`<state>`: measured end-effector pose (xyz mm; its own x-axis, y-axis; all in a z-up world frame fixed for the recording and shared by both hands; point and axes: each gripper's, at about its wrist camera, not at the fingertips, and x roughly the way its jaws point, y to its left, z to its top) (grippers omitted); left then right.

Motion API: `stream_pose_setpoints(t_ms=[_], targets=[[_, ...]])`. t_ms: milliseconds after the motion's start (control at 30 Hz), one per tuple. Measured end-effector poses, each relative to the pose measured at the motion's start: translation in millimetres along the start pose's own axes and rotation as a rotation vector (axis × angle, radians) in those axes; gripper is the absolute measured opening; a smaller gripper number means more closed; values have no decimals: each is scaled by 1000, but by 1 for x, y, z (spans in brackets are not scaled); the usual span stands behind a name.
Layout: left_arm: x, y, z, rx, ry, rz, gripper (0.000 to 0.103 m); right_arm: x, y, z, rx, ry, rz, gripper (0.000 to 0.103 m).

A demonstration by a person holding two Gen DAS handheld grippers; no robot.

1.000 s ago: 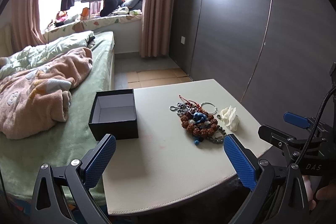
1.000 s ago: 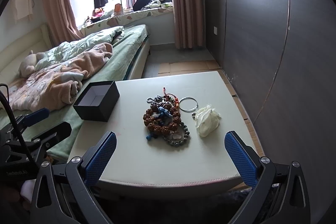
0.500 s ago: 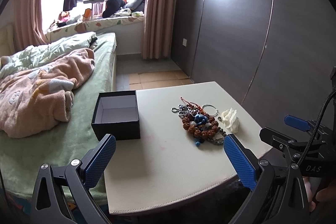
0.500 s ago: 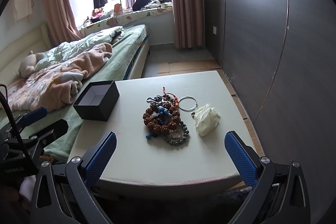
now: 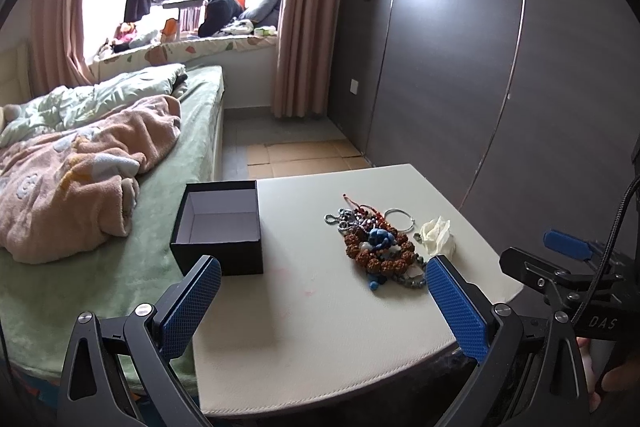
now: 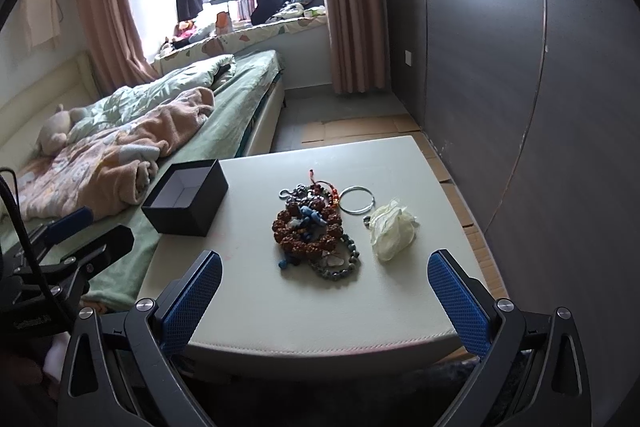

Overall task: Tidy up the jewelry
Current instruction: 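Reach the left tool to the brown bead bracelet and close on it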

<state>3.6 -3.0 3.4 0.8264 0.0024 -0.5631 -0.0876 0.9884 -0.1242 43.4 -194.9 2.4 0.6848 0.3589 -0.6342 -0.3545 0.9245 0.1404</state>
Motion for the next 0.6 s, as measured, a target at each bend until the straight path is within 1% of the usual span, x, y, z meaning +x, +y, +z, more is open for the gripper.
stream_pose_setpoints(t_ms=[100, 233, 333, 367, 467, 500, 567, 600], targets=[[9, 1, 3, -27, 10, -16, 102, 3, -9, 3, 39, 4, 0, 103], [30, 1, 9, -82, 47, -50, 102, 10, -31, 8, 124, 18, -3, 103], [45, -2, 12, -96, 70, -62, 101, 15, -44, 12, 159, 15, -30, 103], [50, -4, 14, -93, 77, -64, 98, 18, -52, 14, 186, 16, -34, 103], [62, -7, 17, -97, 93, -70, 95, 24, -65, 16, 250, 27, -26, 103], [68, -6, 18, -111, 108, -85, 94, 27, -70, 16, 275, 34, -19, 103], [77, -5, 19, -138, 134, -108, 87, 32, -75, 16, 308, 43, -11, 103], [84, -4, 19, -154, 155, -123, 86, 35, -77, 16, 324, 47, -7, 103]])
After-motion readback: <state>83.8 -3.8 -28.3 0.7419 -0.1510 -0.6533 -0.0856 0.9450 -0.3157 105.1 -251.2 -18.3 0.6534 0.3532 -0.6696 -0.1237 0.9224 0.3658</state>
